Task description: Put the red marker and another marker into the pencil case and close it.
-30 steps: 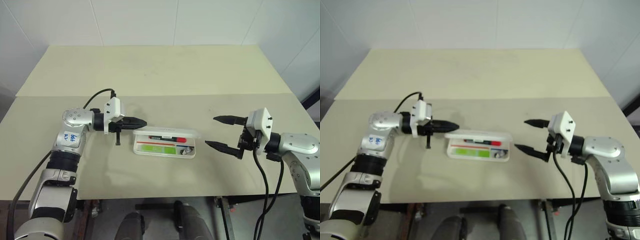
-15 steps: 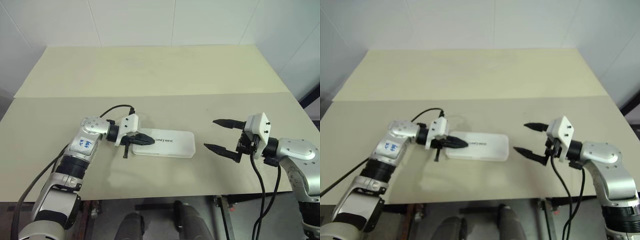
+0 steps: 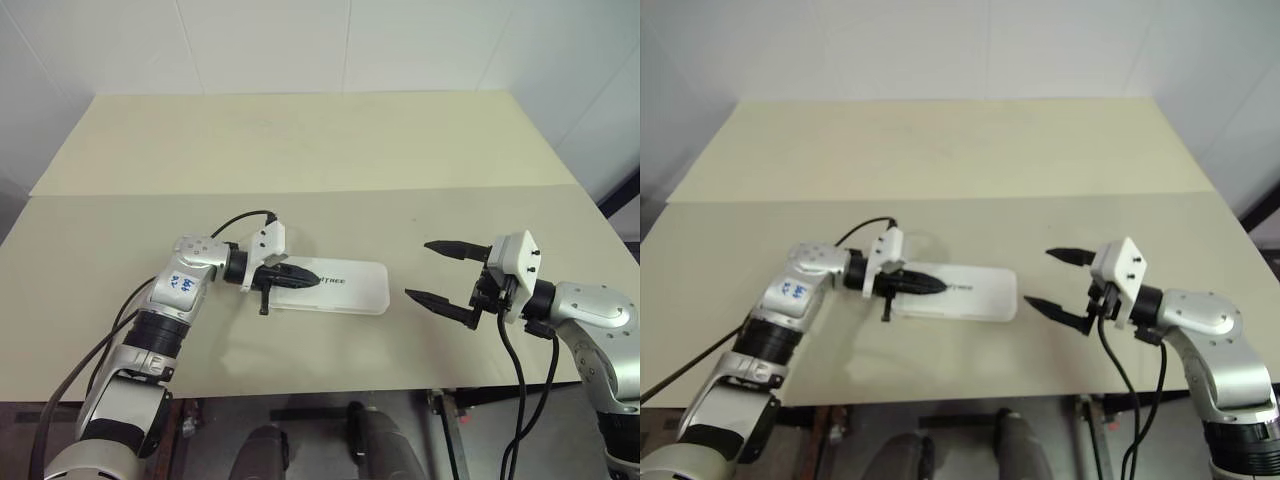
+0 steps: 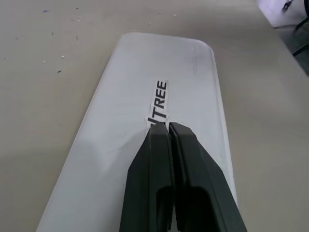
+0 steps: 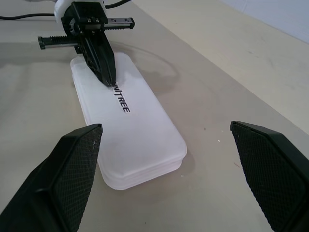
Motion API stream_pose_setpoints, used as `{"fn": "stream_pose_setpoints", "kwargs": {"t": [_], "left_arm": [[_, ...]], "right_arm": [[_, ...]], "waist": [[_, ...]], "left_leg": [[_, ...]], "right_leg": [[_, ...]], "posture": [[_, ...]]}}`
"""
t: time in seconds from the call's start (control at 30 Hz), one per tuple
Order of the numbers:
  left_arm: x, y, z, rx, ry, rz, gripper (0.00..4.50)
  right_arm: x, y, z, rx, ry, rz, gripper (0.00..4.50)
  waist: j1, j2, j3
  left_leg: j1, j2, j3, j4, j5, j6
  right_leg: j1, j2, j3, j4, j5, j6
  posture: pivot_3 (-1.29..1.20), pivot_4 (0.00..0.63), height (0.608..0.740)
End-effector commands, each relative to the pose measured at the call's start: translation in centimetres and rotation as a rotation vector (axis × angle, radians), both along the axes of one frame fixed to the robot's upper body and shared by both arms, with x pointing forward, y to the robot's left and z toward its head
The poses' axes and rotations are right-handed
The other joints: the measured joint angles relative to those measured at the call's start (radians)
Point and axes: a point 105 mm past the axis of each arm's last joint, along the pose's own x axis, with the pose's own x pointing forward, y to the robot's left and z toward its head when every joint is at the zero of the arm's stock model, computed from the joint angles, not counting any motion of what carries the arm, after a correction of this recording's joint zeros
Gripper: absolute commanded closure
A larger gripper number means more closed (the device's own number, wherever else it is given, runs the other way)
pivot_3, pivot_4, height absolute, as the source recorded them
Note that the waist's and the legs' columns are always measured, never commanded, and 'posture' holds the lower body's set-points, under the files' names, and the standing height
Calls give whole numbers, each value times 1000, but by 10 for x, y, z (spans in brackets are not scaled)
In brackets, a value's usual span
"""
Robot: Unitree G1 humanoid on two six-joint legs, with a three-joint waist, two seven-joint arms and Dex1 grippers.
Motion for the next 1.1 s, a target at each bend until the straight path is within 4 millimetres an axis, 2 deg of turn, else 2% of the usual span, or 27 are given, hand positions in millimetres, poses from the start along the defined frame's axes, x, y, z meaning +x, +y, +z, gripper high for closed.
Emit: {"fn": "stream_pose_setpoints", "kwargs": {"t": [0.03, 0.07, 0.13, 0.27, 0.37, 0.6, 0.63, 0.93, 1.1], "left_arm": [[1, 26, 34, -106, -110, 80, 4474], [2, 30, 37, -122, -126, 96, 4474], [0, 51, 46, -171, -173, 157, 4474], [-14, 80, 59, -269, -226, 206, 3647], [-32, 88, 59, -315, -228, 197, 2576], [-40, 89, 56, -348, -266, 249, 141], [-42, 91, 57, -354, -284, 251, 24], [-36, 81, 58, -331, -297, 233, 24], [-36, 84, 52, -287, -302, 255, 24]], "right_arm": [[2, 2, 6, 14, -32, 20, 0], [3, 2, 6, 14, -32, 21, 0], [6, 1, 6, 16, -31, 19, 0], [10, -1, 5, 21, -34, 15, 0], [13, -2, 8, 32, -48, 16, 0], [13, -7, 12, 25, -48, 37, 0], [13, -8, 13, 18, -48, 41, 0], [12, -43, 29, -53, -53, 20, 0], [16, -44, 30, -77, -53, 25, 0]], "waist": [[-1, 0, 0], [1, 0, 0], [4, 0, 0], [5, 0, 0], [5, 0, 0], [11, 0, 0], [9, 0, 0], [6, 0, 0], [2, 0, 0]], "left_leg": [[0, 0, 0, 0, 0, 0], [1, 0, 0, 0, 0, 0], [1, 0, -1, -1, 0, 0], [1, 0, -1, -1, 0, 0], [0, 0, -1, -1, 0, 0], [0, 0, -1, -1, 0, 0], [0, 0, -1, -1, 0, 0], [1, 0, 0, -1, 0, 0], [1, 0, 1, -1, 0, 0]], "right_leg": [[0, 0, 0, 0, 0, 0], [0, 0, 0, 0, 0, -1], [0, 0, -1, 1, -1, -2], [0, 0, -1, 1, -1, -2], [0, -1, -1, 1, -1, -1], [0, -2, -1, 0, 0, -1], [0, -2, -1, 0, 0, -1], [0, -1, -1, 0, -1, -1], [0, -1, -1, 0, -1, -1]], "posture": [[0, 150, 740], [0, 150, 740], [0, 150, 740], [0, 150, 740], [0, 150, 740], [0, 150, 740], [0, 150, 740], [0, 150, 740], [0, 150, 740]]}}
